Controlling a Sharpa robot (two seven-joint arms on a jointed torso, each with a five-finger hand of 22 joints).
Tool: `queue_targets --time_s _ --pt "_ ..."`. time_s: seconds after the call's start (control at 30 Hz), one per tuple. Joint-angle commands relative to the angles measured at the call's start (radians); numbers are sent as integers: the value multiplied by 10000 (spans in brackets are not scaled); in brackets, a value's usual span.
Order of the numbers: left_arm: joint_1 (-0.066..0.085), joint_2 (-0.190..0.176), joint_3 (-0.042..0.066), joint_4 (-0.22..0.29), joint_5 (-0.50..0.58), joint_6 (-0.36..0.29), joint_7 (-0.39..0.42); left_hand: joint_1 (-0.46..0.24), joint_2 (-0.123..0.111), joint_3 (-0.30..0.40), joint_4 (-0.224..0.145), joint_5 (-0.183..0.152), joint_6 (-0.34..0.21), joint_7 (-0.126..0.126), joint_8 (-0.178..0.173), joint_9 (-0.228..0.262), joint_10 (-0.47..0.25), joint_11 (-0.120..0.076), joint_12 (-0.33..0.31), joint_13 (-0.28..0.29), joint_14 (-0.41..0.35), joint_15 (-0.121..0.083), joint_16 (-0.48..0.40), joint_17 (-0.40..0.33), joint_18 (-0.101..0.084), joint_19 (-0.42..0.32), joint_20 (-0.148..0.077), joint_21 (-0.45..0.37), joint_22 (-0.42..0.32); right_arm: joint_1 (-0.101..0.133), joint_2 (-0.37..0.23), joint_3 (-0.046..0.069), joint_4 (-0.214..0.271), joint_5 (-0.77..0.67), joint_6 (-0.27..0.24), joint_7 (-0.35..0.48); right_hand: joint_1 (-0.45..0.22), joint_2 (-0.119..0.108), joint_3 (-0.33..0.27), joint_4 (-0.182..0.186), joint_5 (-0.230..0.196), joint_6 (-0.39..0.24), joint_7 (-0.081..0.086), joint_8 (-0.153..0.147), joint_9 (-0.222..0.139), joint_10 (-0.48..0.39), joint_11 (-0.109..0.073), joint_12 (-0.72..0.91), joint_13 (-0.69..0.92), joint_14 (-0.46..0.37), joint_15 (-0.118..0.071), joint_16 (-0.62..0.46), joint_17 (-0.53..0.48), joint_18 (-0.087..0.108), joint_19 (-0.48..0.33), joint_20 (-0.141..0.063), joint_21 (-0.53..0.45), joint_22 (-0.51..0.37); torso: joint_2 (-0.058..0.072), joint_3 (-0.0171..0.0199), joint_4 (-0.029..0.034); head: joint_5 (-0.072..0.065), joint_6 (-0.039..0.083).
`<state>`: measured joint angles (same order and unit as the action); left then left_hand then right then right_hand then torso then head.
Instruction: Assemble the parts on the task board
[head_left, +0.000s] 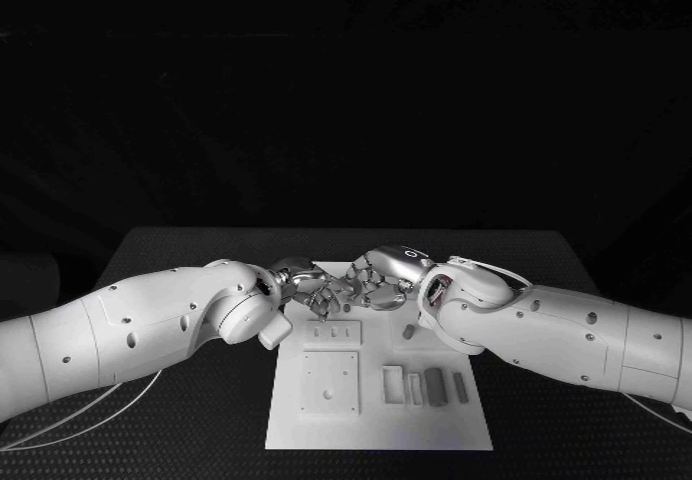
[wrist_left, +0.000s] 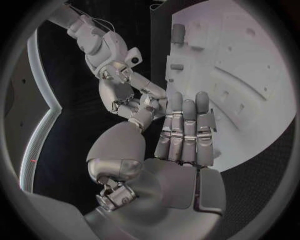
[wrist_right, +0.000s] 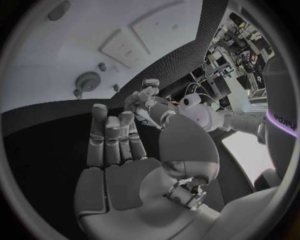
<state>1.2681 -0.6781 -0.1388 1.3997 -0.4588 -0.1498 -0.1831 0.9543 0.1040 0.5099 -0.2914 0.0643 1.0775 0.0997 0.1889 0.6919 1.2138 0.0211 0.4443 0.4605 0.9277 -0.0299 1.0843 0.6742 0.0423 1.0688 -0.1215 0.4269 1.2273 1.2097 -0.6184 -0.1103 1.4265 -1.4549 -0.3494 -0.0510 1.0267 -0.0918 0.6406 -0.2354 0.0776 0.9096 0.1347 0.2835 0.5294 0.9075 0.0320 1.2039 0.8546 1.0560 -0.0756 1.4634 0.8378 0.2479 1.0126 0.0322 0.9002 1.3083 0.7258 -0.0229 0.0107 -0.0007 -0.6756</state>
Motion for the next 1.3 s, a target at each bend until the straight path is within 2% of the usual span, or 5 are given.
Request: queue_targets --time_s 0.03,0.1,0.2,0.5,1.3 --pt "23 -24 23 26 -21 -328 299 230 101 62 2 162 114 -39 124 194 183 -74 -59 39 109 -6 50 22 184 48 -34 45 31 -18 -71 -17 -24 93 303 -118 -79 -327 0 112 25 -262 187 -187 -155 -129 103 -41 -8 -96 118 -56 -18 139 -67 35 -77 67 0 -6 -5 -7 -5" --pt "23 -50 23 24 -17 -345 331 233 86 76 6 301 120 -49 157 233 212 -81 -80 78 122 -19 63 34 168 61 -53 53 59 -18 -106 -18 -28 96 311 -110 -53 -420 9 149 21 -308 218 -216 -173 -163 138 -38 -6 -122 152 -59 -18 139 -80 52 -94 68 1 1 -5 -6 -9" --pt "23 -70 24 4 92 -358 355 193 58 86 17 517 129 -62 204 290 262 -96 -101 141 139 -35 82 51 145 78 -76 58 94 -19 -121 -18 -26 111 331 -89 -46 -436 12 178 19 -299 225 -211 -175 -178 149 -36 -6 -131 163 -59 -18 139 -84 61 -101 69 0 4 -7 -5 -6" --pt "23 -64 24 -10 100 -326 391 165 78 85 18 536 146 -72 229 315 295 -107 -100 172 148 -41 90 59 137 84 -85 58 108 -42 -52 -20 -56 158 369 63 42 -365 14 248 16 -84 179 -87 -134 -182 113 9 0 -132 144 -31 -17 139 -87 82 -105 94 -4 9 -3 -10 16" --pt "23 -65 24 -76 106 -247 360 145 120 87 13 475 137 -75 245 343 315 -115 -109 214 149 -50 95 67 130 90 -98 60 130 -60 -90 -21 137 291 328 284 90 -276 -13 231 13 -43 159 -64 -133 -165 94 31 -7 -124 126 -17 -22 139 -93 85 -102 115 1 8 0 2 -19"
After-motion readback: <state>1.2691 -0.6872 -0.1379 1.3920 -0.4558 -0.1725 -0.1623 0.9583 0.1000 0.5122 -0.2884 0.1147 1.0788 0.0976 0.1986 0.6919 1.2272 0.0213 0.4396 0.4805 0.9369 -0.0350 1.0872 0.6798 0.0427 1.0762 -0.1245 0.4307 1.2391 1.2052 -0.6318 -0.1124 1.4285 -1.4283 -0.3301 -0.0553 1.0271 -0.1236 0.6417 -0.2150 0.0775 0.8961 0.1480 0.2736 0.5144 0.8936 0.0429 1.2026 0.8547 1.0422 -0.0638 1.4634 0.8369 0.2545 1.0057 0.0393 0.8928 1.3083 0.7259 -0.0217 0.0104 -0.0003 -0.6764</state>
